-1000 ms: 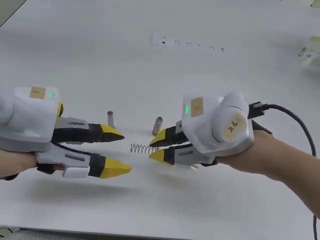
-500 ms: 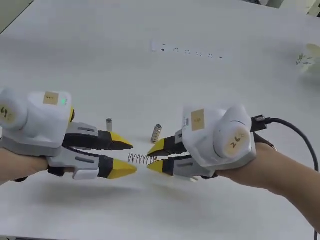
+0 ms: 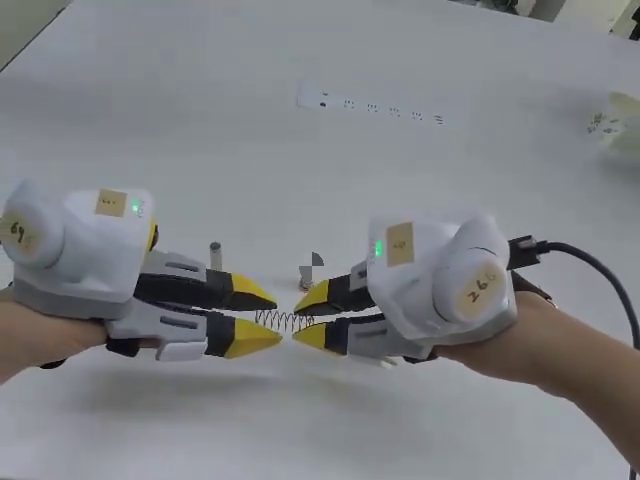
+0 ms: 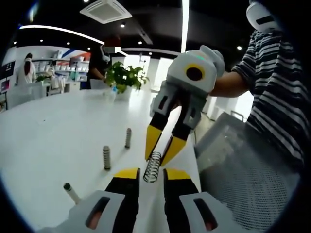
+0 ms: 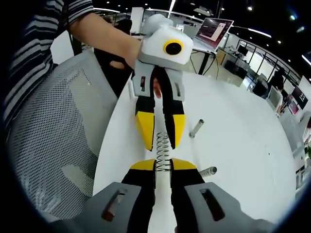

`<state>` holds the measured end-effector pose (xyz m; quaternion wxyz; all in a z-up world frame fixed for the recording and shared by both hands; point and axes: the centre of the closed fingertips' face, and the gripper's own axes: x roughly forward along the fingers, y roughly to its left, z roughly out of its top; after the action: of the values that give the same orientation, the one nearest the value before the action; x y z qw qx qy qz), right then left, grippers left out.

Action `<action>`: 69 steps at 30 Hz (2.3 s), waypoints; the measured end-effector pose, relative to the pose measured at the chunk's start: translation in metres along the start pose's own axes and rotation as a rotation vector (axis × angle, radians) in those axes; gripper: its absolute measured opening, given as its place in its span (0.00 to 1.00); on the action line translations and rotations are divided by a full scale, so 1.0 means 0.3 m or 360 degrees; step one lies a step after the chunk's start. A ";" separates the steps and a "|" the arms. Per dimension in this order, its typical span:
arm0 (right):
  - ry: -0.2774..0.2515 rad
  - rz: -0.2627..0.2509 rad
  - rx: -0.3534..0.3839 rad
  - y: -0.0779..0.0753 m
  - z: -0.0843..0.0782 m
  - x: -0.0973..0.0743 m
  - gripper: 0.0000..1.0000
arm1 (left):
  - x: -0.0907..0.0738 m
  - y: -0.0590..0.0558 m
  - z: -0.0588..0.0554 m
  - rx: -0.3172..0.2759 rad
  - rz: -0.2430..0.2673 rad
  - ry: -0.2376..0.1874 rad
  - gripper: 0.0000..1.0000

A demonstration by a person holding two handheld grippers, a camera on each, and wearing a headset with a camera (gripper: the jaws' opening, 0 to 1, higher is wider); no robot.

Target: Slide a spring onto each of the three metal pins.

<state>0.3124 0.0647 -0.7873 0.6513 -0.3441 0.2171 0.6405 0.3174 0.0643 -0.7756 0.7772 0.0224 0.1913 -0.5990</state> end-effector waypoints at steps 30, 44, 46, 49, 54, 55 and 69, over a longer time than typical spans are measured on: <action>-0.0024 0.0002 0.0023 0.006 -0.003 0.000 0.08 | 0.007 -0.017 0.007 0.0045 -0.0070 -0.0022 0.02; -0.0061 0.0023 0.0146 0.025 -0.044 -0.016 0.11 | 0.012 -0.033 -0.006 0.0035 -0.0121 -0.0007 0.02; -0.0059 0.0012 0.0148 0.021 -0.048 -0.013 0.13 | 0.015 -0.037 -0.006 0.0030 -0.0133 -0.0003 0.02; -0.0071 0.0020 0.0151 0.024 -0.046 -0.012 0.12 | 0.018 -0.044 -0.005 0.0030 -0.0145 -0.0003 0.02; -0.0068 0.0041 0.0119 0.031 -0.047 -0.007 0.08 | 0.018 -0.042 -0.008 0.0024 -0.0144 0.0005 0.02; -0.0068 0.0044 0.0126 0.032 -0.047 -0.007 0.08 | 0.018 -0.042 -0.008 0.0022 -0.0145 0.0005 0.02; -0.0118 0.0038 0.0026 0.016 0.018 -0.041 0.07 | 0.019 -0.032 -0.042 0.0023 -0.0125 0.0068 0.02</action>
<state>0.3059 0.0600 -0.7757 0.6540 -0.3121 0.2021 0.6588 0.3062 0.0598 -0.7872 0.7487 0.0333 0.2043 -0.6297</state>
